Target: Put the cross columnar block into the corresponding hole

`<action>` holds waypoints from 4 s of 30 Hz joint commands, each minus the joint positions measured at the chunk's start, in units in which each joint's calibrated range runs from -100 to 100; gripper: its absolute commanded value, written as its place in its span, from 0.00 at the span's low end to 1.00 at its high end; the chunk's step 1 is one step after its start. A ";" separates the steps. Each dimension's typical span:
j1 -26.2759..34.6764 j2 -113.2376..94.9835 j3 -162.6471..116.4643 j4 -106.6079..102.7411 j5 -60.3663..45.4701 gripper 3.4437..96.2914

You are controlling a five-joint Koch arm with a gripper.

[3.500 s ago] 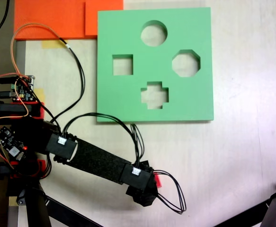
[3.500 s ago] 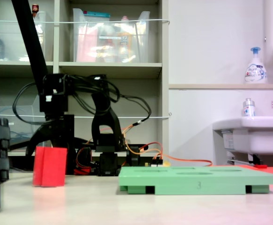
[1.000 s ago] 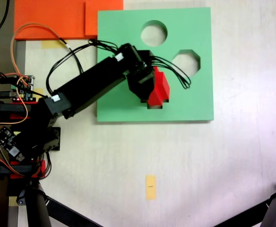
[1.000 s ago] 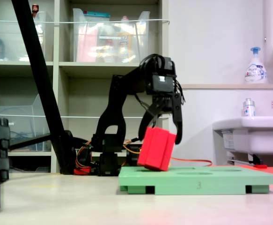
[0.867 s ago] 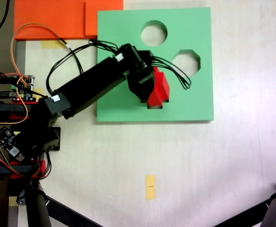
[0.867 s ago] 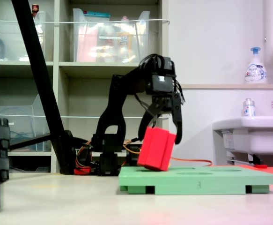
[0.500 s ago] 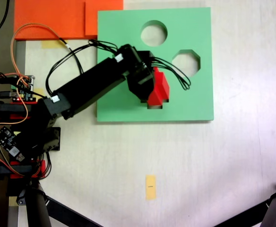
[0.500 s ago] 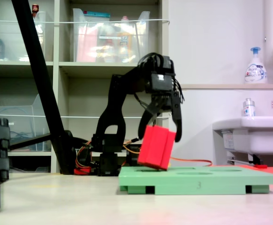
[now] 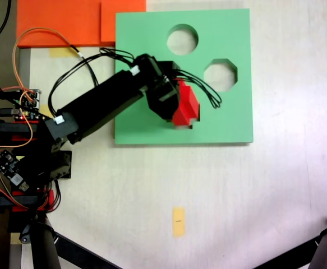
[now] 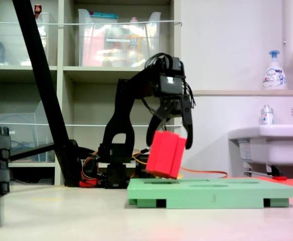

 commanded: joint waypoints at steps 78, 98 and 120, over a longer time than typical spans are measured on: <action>-10.65 -88.27 -20.64 31.65 -52.01 0.60; -13.68 -93.16 -137.29 117.84 -66.28 0.52; -13.58 -93.16 -137.29 99.15 -66.32 0.49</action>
